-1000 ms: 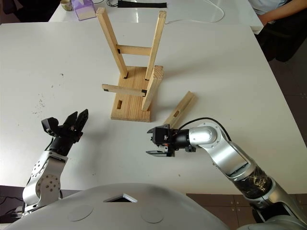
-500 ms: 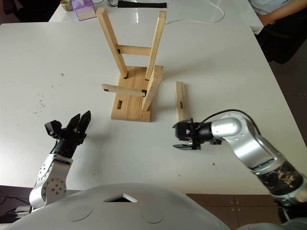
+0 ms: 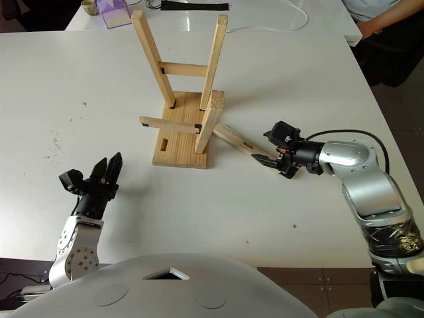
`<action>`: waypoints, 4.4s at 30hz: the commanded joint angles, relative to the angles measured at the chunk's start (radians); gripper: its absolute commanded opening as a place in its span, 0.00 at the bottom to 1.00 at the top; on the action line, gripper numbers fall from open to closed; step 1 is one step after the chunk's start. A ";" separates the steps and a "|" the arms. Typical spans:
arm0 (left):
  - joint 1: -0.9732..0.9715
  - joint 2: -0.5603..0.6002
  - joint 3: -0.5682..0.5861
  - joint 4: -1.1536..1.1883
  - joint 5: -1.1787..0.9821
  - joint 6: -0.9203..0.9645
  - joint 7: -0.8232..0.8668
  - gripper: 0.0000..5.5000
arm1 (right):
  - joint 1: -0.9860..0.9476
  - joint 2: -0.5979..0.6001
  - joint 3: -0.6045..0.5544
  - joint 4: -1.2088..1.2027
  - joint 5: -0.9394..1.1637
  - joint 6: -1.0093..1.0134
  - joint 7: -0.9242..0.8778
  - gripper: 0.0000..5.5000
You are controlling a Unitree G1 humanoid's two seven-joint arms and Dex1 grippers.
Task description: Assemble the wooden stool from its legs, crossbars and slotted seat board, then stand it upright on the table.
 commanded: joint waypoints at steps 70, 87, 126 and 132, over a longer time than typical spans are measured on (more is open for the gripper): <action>-0.971 0.431 -0.143 -0.373 -1.025 0.468 0.178 0.67 | -0.936 0.024 -0.011 0.407 0.668 0.406 0.719 0.37; -0.906 0.476 -0.114 -0.335 -0.925 0.465 0.062 0.60 | -0.918 -0.035 0.085 0.373 0.594 0.256 0.782 0.37; -0.741 0.937 0.177 0.133 -0.294 0.326 -0.610 0.37 | -0.525 0.161 -0.350 0.243 0.595 0.019 0.247 0.58; -0.658 0.770 0.095 0.126 -0.196 0.235 -0.601 0.37 | -0.569 0.206 -0.266 0.301 0.546 -0.021 0.229 0.58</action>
